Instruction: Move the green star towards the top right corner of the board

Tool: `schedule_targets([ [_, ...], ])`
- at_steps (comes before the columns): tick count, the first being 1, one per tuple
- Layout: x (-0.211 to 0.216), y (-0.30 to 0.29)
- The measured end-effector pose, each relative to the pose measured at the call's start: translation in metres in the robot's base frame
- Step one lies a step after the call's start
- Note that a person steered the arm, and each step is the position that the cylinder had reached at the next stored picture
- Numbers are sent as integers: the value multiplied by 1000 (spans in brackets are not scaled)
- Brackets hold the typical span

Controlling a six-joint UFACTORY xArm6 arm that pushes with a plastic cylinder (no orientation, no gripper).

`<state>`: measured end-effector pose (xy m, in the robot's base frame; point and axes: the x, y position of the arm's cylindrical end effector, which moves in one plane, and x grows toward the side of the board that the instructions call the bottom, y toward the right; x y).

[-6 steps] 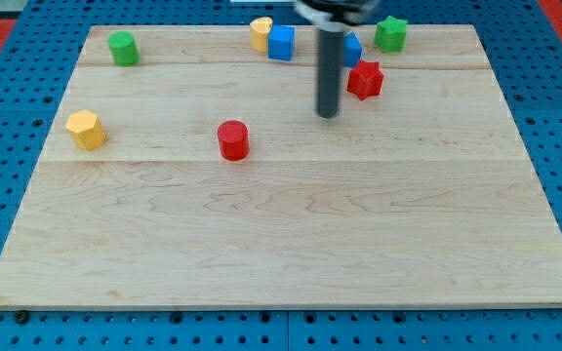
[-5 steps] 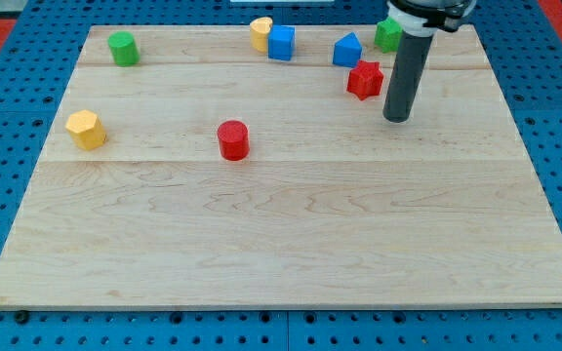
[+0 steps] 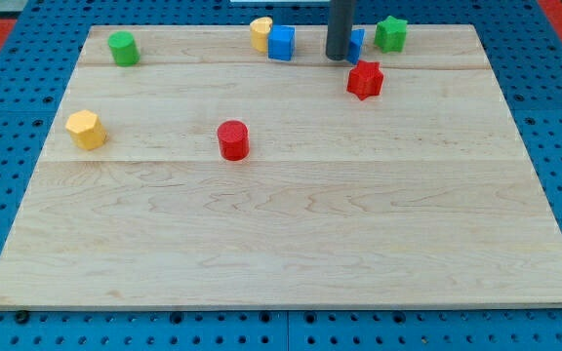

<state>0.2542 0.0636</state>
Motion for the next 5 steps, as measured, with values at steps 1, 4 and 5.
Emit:
schedule_targets([
  [1, -32, -7],
  [4, -5, 95],
  [5, -3, 76],
])
